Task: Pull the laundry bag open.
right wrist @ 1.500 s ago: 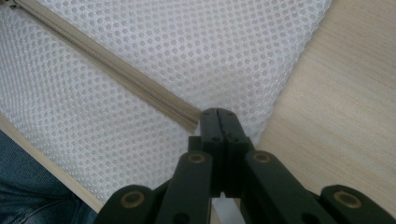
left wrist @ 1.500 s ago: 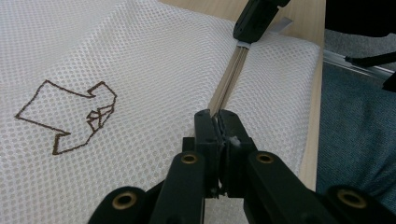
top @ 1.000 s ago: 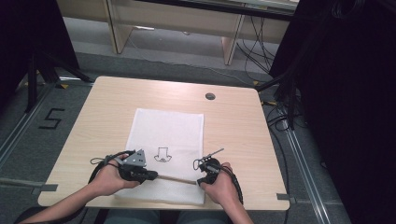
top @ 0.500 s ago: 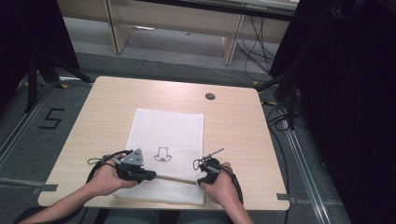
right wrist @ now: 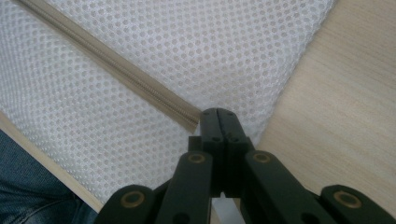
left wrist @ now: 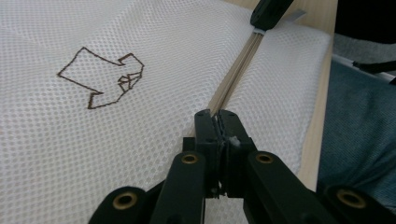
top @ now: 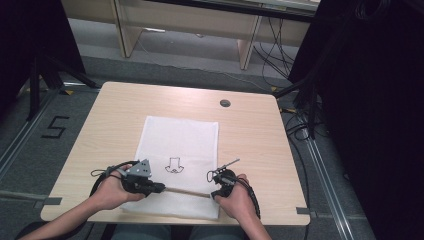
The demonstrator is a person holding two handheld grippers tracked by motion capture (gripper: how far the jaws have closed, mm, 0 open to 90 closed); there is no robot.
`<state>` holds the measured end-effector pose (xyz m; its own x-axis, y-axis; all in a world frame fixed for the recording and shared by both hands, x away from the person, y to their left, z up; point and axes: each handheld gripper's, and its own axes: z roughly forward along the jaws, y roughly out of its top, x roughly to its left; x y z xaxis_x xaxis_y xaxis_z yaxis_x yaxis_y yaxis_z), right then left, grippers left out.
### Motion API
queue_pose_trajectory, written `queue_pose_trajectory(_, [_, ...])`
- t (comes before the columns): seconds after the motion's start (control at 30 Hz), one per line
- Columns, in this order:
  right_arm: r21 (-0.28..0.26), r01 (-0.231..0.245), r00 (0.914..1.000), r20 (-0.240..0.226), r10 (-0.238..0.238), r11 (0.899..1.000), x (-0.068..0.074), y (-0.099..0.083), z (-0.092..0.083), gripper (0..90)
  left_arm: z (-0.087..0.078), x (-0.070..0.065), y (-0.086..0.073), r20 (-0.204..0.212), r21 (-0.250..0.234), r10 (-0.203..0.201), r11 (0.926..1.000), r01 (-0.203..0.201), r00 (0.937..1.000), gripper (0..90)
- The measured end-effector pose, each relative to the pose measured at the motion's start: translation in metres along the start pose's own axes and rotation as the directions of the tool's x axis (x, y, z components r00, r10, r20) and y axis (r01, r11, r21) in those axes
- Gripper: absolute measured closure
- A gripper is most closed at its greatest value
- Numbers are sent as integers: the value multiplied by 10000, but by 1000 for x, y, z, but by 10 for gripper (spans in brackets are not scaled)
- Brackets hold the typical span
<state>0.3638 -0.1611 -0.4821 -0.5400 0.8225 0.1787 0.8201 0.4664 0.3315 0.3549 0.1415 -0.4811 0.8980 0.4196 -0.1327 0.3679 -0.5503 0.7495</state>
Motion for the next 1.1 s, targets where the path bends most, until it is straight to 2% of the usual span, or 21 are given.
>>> queue_pose_trajectory(0.07, [75,-127,9999,0,127,9999,0,0,0,900,-3,3,-2,-67,80,93,9999,-93,9999,873])
queue_pose_trajectory(0.13, [-18,26,10000,-9,-26,10000,-1,0,0,900,-4,3,-4,10,-29,-165,9999,165,9999,873])
queue_pose_trajectory(0.23, [8,-18,10000,5,18,10000,0,0,0,900,-6,2,-5,-61,-24,-217,9998,217,9997,873])
queue_pose_trajectory(0.27, [19,-54,10000,20,54,10000,0,0,0,900,-5,4,-4,-76,84,-58,9999,59,10000,873])
queue_pose_trajectory(0.4, [64,-129,9999,-3,129,9999,0,0,0,900,-5,3,-5,-68,17,-148,9999,148,9999,874])
queue_pose_trajectory(0.43, [52,-102,9999,-5,102,9999,0,0,0,900,-6,3,-4,-206,90,2,10000,0,9998,874])
queue_pose_trajectory(0.47, [52,-102,9999,-5,102,9999,0,0,0,900,-6,3,-4,-142,37,-60,10000,61,9999,874])
queue_pose_trajectory(0.5, [-2,-9,10000,-22,9,10000,-1,0,0,900,-7,3,-4,-143,94,132,9999,-131,9998,873])
queue_pose_trajectory(0.53, [66,-176,9998,-11,176,9998,1,0,-1,900,-7,3,-4,-164,74,102,9999,-101,9998,874])
queue_pose_trajectory(0.6, [21,-118,9999,-9,118,9999,0,0,0,900,-7,3,-4,-149,94,24,10000,-23,9999,874])
queue_pose_trajectory(0.63, [16,-105,9999,-3,105,9999,0,0,0,900,-6,2,-4,-114,50,-162,9999,162,9998,874])
queue_pose_trajectory(0.7, [73,-200,9998,20,199,9998,0,0,0,900,-6,2,-4,-118,5,-170,9999,170,9998,874])
queue_pose_trajectory(0.77, [115,-52,10000,51,51,9999,-1,0,-1,900,-7,1,-4,-182,-19,-130,9999,129,9997,874])
queue_pose_trajectory(0.93, [129,-39,10000,48,39,9999,-1,0,-1,900,-7,2,-4,-70,-38,-223,9997,223,9997,875])
queue_pose_trajectory(1.07, [8,-50,10000,18,50,10000,0,0,0,900,-8,3,-4,-178,44,-74,10000,75,9998,875])
queue_pose_trajectory(1.1, [0,-16,10000,-14,16,10000,-1,0,0,900,-10,6,-5,-58,-51,-253,9997,253,9997,875])
